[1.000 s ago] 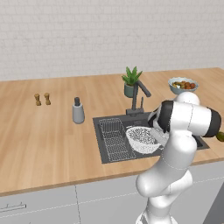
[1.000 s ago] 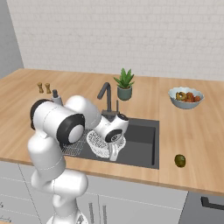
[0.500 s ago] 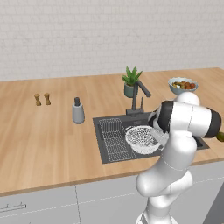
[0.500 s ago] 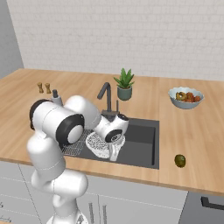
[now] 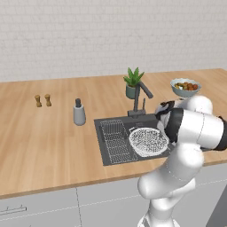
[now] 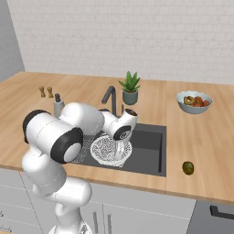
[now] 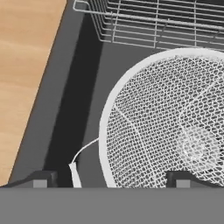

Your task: Put the colander in the sink, put the kiwi in the colander, and turn on the sink faucet and pour water over the colander.

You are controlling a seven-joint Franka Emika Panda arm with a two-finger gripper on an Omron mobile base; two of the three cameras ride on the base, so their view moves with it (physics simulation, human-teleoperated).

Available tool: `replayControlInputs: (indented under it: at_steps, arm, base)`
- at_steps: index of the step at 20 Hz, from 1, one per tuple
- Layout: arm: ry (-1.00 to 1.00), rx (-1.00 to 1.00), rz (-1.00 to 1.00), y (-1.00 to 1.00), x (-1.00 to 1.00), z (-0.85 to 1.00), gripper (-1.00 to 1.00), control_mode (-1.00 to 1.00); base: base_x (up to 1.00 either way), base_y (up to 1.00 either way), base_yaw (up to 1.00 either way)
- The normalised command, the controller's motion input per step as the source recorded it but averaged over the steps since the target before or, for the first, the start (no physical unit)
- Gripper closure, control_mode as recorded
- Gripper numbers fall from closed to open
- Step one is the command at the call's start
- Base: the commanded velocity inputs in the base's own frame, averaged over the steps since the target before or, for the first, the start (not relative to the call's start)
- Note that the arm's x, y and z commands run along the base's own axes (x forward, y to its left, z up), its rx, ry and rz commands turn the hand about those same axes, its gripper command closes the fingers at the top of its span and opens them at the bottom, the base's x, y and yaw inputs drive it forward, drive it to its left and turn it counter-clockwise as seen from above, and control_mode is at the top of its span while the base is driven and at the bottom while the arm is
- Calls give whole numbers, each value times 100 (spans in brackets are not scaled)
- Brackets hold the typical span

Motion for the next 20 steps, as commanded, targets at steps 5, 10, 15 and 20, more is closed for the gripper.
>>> replayControlInputs:
  at_steps: [5, 10, 15, 20]
  arm:
    - [14, -4, -33, -22, -2, 70, -100, -100]
    - [15, -2, -38, -37, -9, 60, -100, -100]
    - [14, 0, -41, -63, -19, 35, -100, -100]
    - [17, 0, -51, -72, -18, 24, -100, -100]
  base:
    - [0, 0, 0]
    - [0, 0, 0]
    - [0, 0, 0]
    - [0, 0, 0]
